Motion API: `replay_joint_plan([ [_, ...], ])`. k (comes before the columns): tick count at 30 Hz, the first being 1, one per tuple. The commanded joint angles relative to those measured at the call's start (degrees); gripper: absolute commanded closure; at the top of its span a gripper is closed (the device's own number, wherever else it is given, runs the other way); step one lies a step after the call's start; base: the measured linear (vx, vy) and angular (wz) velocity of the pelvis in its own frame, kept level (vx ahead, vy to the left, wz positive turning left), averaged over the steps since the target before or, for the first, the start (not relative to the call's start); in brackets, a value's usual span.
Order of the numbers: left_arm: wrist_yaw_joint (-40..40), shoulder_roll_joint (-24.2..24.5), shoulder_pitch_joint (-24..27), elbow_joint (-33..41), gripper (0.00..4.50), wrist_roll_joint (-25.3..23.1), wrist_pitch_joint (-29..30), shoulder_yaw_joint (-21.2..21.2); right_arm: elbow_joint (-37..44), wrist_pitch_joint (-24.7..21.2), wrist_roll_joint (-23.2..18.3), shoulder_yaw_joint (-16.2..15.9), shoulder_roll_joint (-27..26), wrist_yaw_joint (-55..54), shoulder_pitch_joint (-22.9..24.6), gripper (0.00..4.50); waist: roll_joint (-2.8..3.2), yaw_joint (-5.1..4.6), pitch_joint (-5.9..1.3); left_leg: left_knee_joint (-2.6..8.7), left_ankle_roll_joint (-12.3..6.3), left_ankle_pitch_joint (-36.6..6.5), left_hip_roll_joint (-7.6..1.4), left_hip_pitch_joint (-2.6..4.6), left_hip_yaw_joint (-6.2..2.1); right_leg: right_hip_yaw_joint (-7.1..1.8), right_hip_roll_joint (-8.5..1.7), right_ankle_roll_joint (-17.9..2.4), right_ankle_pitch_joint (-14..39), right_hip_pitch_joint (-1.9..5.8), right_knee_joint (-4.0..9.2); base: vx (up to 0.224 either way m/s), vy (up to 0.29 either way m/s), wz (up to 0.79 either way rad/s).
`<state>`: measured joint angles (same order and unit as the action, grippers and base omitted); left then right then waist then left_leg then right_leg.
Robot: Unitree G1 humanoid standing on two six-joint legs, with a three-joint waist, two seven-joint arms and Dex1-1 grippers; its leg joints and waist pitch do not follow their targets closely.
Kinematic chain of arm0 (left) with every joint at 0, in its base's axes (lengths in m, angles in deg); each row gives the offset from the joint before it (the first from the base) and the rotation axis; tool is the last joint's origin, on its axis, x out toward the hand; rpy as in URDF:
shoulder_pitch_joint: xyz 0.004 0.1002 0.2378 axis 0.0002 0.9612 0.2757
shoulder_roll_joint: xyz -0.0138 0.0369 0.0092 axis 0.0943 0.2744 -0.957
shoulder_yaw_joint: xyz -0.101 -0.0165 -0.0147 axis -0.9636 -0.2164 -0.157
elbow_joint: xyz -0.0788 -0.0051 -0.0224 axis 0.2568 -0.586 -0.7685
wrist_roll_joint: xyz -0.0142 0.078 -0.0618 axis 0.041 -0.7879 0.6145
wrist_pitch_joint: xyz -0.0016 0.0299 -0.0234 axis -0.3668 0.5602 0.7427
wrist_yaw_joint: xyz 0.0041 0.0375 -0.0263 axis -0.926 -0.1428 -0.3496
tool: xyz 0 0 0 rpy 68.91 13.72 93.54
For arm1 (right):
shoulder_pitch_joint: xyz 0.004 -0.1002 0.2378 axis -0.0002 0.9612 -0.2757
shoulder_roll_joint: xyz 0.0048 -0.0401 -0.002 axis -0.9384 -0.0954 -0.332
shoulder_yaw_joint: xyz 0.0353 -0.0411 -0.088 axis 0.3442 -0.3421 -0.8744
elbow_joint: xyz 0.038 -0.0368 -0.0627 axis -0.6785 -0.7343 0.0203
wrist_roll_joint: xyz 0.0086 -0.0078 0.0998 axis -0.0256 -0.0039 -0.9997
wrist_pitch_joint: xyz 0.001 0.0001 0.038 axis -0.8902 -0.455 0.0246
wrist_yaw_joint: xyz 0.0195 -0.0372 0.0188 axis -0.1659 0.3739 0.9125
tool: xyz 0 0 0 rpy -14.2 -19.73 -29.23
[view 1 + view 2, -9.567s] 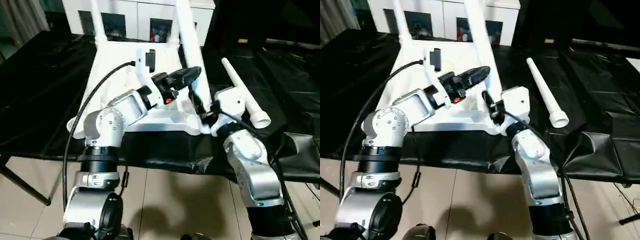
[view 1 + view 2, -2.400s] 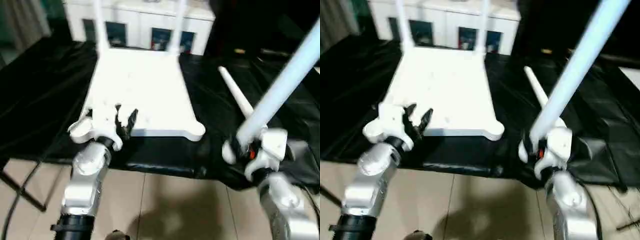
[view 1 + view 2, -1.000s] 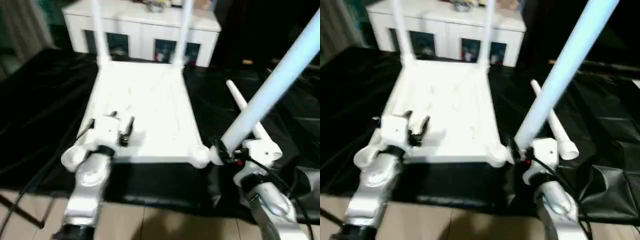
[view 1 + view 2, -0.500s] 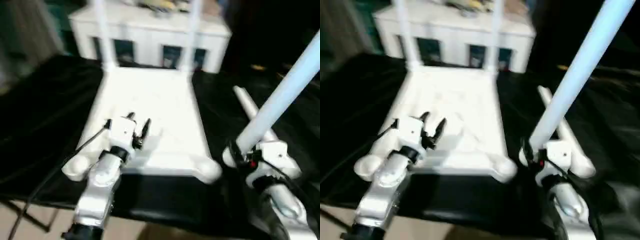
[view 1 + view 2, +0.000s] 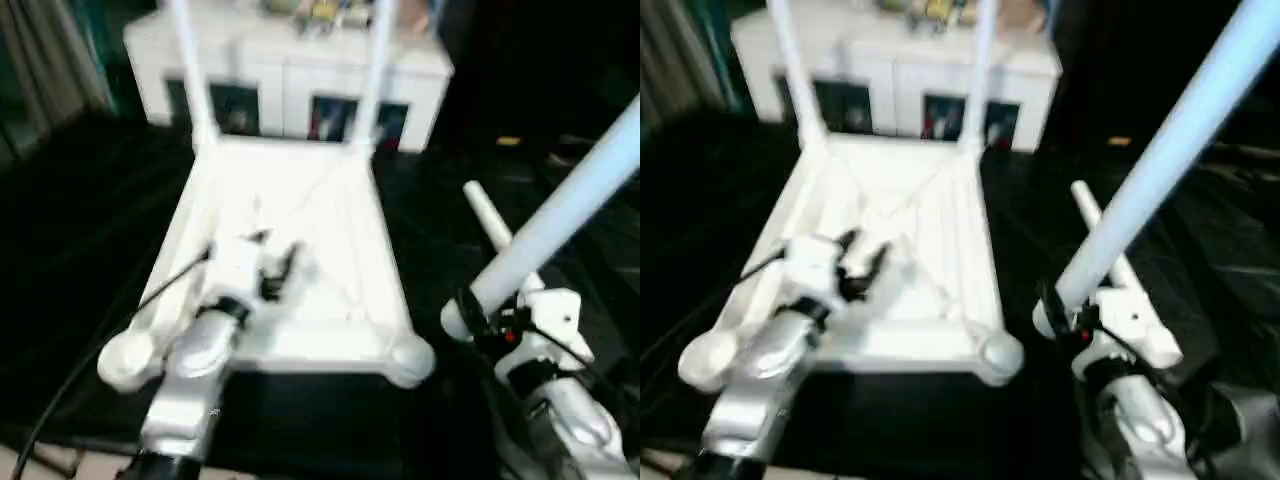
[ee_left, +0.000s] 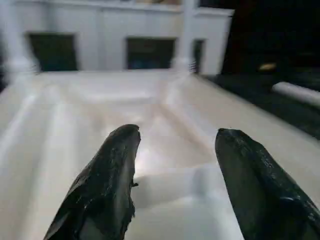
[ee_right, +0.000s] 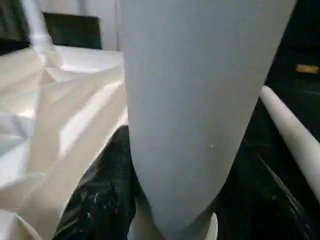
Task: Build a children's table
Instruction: Pick table leg
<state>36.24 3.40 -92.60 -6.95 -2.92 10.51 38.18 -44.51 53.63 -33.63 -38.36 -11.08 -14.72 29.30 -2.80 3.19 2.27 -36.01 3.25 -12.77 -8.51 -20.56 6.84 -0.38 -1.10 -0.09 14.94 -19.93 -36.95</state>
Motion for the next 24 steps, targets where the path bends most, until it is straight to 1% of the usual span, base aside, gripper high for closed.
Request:
replay_joint_plan([
  [1,-1.33,0.04,-0.53,0.34,1.69,-0.67,-0.45,-0.35,0.07,-0.83,-0.74,0.32,0.4,0.06,-0.97,2.65,0.15,0.01,-2.09,5.36,-3.33,-8.59,-4.19,0.83,-1.06,-1.85,-5.68,-11.34,-3.65,1.22,4.45,0.0,0.0,0.0],
  [2,-1.66,0.17,-0.54,0.33,1.69,-0.98,-0.6,-0.38,0.03,-0.99,-0.74,0.27,0.34,0.04,-1.1,2.65,-0.21,0.15,-1.78,5.48,-3.12,-11.11,-4.19,1.1,-0.56,-1.95,-5.97,-11.18,0.76,0.89,4.94,0.0,0.0,0.0],
  [3,-1.87,0.19,-0.65,0.33,1.69,-0.76,0.06,-0.62,-0.3,-1.02,-0.28,-0.16,0.12,-0.13,-1.41,2.65,-0.44,0.28,-1.68,5.72,-2.36,-12.19,-4.43,1.18,-0.42,-1.87,-5.93,-10.68,3.36,0.72,5.12,0.0,0.0,0.0],
  [4,-1.99,0.29,-0.7,0.42,1.69,-0.45,0.64,-0.71,-0.47,-1.11,0.08,-0.43,-0.06,-0.21,-1.62,2.65,-0.05,0.29,-1.73,6.01,-1.29,-12.86,-4.82,1.45,-0.75,-1.46,-5.41,-10.53,3.67,0.57,4.78,0.0,0.0,0.0],
  [5,-2.18,0.36,-1.12,0.15,1.69,-0.42,0.6,-0.66,-0.82,-1.14,0.6,-0.96,-0.49,-0.49,-2.03,2.65,0.56,-0.37,-1.74,6.99,0.53,-15.73,-6.43,2.23,-1.93,-0.26,-3.89,-10.46,2.91,0.22,4.18,0.0,0.0,0.0],
  [6,-2.26,0.39,-1.31,0.02,1.69,-0.45,0.53,-0.63,-0.98,-1.15,0.82,-1.19,-0.68,-0.62,-2.21,2.65,1.03,-1.08,-1.8,8.1,-0.05,-17.11,-8.45,2.59,-3.26,0.76,-3.61,-10.96,1.39,0.09,3.33,0.0,0.0,0.0],
  [7,-2.34,0.41,-1.6,-0.17,1.69,-0.59,0.39,-0.5,-1.03,-1.23,0.94,-1.41,-0.86,-0.7,-2.36,2.65,1.39,-1.48,-1.89,9.01,-0.81,-17.89,-10.06,2.89,-4.25,1.61,-3.51,-11.24,1.08,-0.16,2.48,0.0,0.0,0.0],
  [8,-2.22,0.15,-2.44,-0.43,1.69,-0.98,0.54,-0.42,-1.17,-1.38,0.8,-1.79,-0.86,-0.88,-2.73,2.65,1.7,-2.17,-2.25,9.74,-4.22,-16.03,-11.97,3.02,-5.42,2.6,-3.79,-11.6,-0.04,-0.52,0.91,-0.001,-0.072,0.08],
  [9,-2.21,0.07,-2.58,-0.47,1.69,-1.03,0.59,-0.4,-1.21,-1.4,0.74,-1.8,-0.83,-0.88,-2.78,2.65,1.67,-2.39,-2.34,10.04,-6.28,-14.86,-12.67,3.17,-5.62,3.09,-3.96,-12.27,-0.5,-0.94,0.36,-0.001,-0.072,0.08],
  [10,-2.23,-0.17,-3.04,-0.64,1.69,-1.17,0.71,-0.31,-1.34,-1.49,0.49,-1.74,-0.72,-0.89,-2.94,2.65,1.11,-2.89,-2.44,10.54,-10.63,-12.04,-13.73,2.84,-6.09,3.43,-4.43,-13.84,-0.86,-1.32,-0.87,-0.005,-0.123,0.05],
  [11,-2.28,-0.16,-3.16,-0.7,1.69,-1.27,0.67,-0.27,-1.37,-1.57,0.43,-1.68,-0.72,-0.92,-3.0,2.65,0.78,-2.98,-2.33,10.26,-14.43,-12.03,-12.76,2.0,-4.83,3.48,-5.29,-17.19,-1.12,-1.2,-0.41,-0.008,-0.172,0.0],
  [12,-2.28,-0.13,-3.17,-0.71,1.69,-1.18,0.65,-0.25,-1.39,-1.67,0.41,-1.6,-0.75,-1.01,-3.03,2.65,0.01,-2.94,-2.48,8.89,-16.7,-12.55,-10.52,1.0,-3.26,3.01,-6.26,-23.52,-1.86,-0.68,1.53,-0.008,-0.172,0.0],
  [13,-2.19,-0.04,-3.18,-0.74,1.69,-1.06,0.59,-0.21,-1.35,-1.76,0.37,-1.55,-0.79,-1.08,-3.02,2.65,-0.66,-2.82,-2.55,7.0,-16.81,-13.53,-7.81,0.43,-1.48,2.81,-6.33,-27.33,-1.37,-0.45,3.52,0.007,-0.203,0.02],
  [14,-1.96,0.19,-3.23,-0.73,1.69,-1.08,0.36,-0.03,-1.32,-1.83,0.39,-1.56,-0.85,-1.14,-3.0,2.65,-3.05,-1.39,-3.29,-5.13,-14.26,-13.26,1.75,-1.56,3.53,1.47,-6.69,-32.07,2.36,1.76,9.09,0.008,-0.193,0.02],
  [15,-1.94,0.2,-3.23,-0.73,1.69,-1.08,0.36,-0.02,-1.32,-1.84,0.39,-1.56,-0.85,-1.14,-3.0,2.65,-2.85,-0.37,-3.53,-8.44,-12.23,-12.1,1.6,-2.86,3.48,0.76,-8.61,-32.03,5.23,2.95,9.43,0.008,-0.193,0.02],
  [16,-1.62,0.51,-3.42,-0.52,1.69,-1.02,1.01,0.19,-1.27,-1.92,0.5,-1.62,-1.01,-1.19,-3.01,2.65,-3.01,-0.38,-2.62,-10.03,-8.83,-8.75,1.25,-4.97,2.8,1.33,-8.33,-28.09,6.41,2.85,9.19,-0.002,-0.163,-0.01],
  [17,-1.56,0.56,-3.48,-0.47,1.69,-1.01,1.24,0.22,-1.27,-1.93,0.52,-1.63,-1.04,-1.21,-3.02,2.65,-2.8,-0.1,-2.77,-8.42,-8.07,-8.87,1.79,-4.86,2.1,0.78,-7.88,-21.86,4.89,3.42,8.91,-0.008,-0.145,0.04],
  [18,-1.61,0.89,-4.0,-0.65,1.69,-1.11,3.12,0.23,-1.33,-1.97,0.59,-1.73,-1.19,-1.28,-3.1,2.65,-0.82,0.39,-3.16,-4.05,-9.34,-5.47,0.63,-4.05,0.93,1.17,-7.74,-11.87,4.56,3.99,9.36,-0.008,-0.145,0.04],
  [19,-2.05,1.14,-4.5,-1.3,1.69,-1.71,3.95,0.22,-1.45,-1.98,0.63,-1.83,-1.23,-1.35,-3.18,2.65,-0.21,0.5,-3.33,-1.8,-10.85,-2.06,-0.37,-3.69,0.43,1.37,-7.49,-6.01,3.68,4.25,9.36,-0.023,-0.127,0.1],
  [20,-2.18,1.36,-5.37,-2.59,1.69,-2.11,3.64,-0.01,-1.55,-2.05,0.67,-2.09,-1.31,-1.43,-3.28,2.65,0.14,0.43,-3.91,1.06,-15.22,3.25,-5.57,-2.12,-2.76,2.68,-7.07,4.76,-1.66,2.84,6.7,0.008,-0.118,0.08],
  [21,-2.2,1.31,-5.74,-3.11,1.69,-1.95,3.34,-0.31,-1.56,-2.09,0.67,-2.18,-1.32,-1.44,-3.29,2.65,-0.33,0.59,-4.79,1.64,-20.17,4.16,-9.25,0.91,-4.19,1.55,-11.24,6.41,-5.43,0.79,3.32,0.008,-0.118,0.08],
  [22,-2.2,1.29,-5.86,-3.27,1.69,-1.88,3.24,-0.41,-1.56,-2.1,0.67,-2.2,-1.32,-1.45,-3.29,2.65,-1.23,0.87,-4.31,0.77,-19.71,3.06,-6.77,-0.56,-2.71,-0.14,-13.41,5.52,-7.6,0.94,3.16,-0.002,-0.079,0.11],
  [23,-1.82,1.38,-6.44,-3.86,1.69,-1.53,2.76,-0.74,-1.58,-2.14,0.6,-2.35,-1.18,-1.32,-3.35,2.65,-2.48,3.64,-3.23,-5.42,-11.6,-6.01,-1.24,-3.71,-1.28,-6.16,-18.17,7.35,-3.39,2.81,7.87,0.0,0.0,0.0],
  [24,-1.53,1.54,-6.63,-4.0,1.69,-1.46,2.56,-0.72,-1.6,-2.15,0.56,-2.4,-1.07,-1.22,-3.4,2.65,-1.99,3.98,-2.0,-6.47,-4.56,-6.23,-1.68,-3.31,-3.09,-5.9,-18.33,3.89,9.41,2.17,8.73,0.0,0.0,0.0],
])
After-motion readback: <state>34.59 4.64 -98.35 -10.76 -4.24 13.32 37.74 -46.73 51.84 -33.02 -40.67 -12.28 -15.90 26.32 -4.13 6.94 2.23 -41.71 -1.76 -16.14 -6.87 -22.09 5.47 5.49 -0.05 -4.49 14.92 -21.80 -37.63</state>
